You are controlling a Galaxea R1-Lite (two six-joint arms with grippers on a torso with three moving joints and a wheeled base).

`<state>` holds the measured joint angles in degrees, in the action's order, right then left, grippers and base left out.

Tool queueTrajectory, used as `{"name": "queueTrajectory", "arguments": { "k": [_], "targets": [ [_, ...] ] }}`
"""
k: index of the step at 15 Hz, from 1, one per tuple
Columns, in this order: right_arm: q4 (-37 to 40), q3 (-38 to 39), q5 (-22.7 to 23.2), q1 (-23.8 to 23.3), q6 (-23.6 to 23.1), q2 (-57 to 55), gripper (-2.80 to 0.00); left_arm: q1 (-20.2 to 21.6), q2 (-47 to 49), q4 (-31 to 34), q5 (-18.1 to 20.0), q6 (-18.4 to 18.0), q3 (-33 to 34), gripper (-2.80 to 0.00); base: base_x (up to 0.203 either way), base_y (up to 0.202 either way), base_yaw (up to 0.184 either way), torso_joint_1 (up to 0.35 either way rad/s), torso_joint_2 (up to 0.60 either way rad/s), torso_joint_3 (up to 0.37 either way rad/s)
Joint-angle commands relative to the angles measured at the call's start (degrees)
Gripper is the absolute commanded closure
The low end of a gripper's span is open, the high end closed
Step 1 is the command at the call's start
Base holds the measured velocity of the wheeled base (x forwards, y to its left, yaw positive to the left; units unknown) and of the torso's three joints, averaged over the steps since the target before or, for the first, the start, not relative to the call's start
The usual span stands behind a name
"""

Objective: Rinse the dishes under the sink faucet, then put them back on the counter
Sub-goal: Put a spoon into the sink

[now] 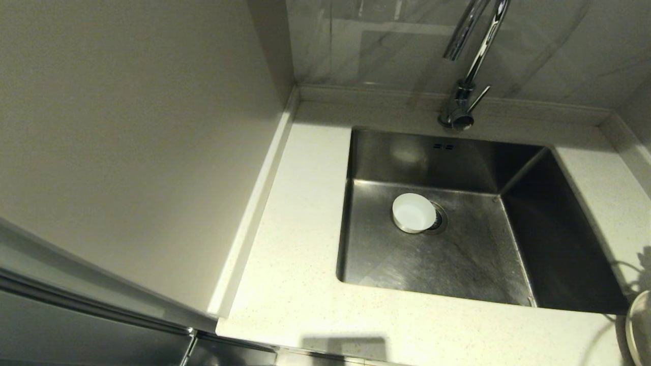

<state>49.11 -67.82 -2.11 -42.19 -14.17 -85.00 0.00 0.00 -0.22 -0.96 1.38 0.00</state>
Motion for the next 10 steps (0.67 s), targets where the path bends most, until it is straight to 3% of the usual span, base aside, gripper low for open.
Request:
{"name": "queueTrajectory", "arguments": {
  "k": [1,7,10],
  "targets": [
    [-0.2,2.0,0.1,-0.1,-0.1,-0.2,-2.8,0.0,-0.2,0.0,0.0,0.0,0.0,0.0,0.0,0.0,0.0,0.0,0.0,0.0],
    [-16.9,12.6,1.4,-0.3,-0.1,-1.7,-2.8,0.0,-0.2,0.0,0.0,0.0,0.0,0.0,0.0,0.0,0.0,0.0,0.0,0.0],
    [-20.8,14.2,1.4,-0.3,1.9,-2.8,-2.8,0.0,-0.2,0.0,0.0,0.0,0.0,0.0,0.0,0.0,0.0,0.0,0.0,0.0]
  ]
}}
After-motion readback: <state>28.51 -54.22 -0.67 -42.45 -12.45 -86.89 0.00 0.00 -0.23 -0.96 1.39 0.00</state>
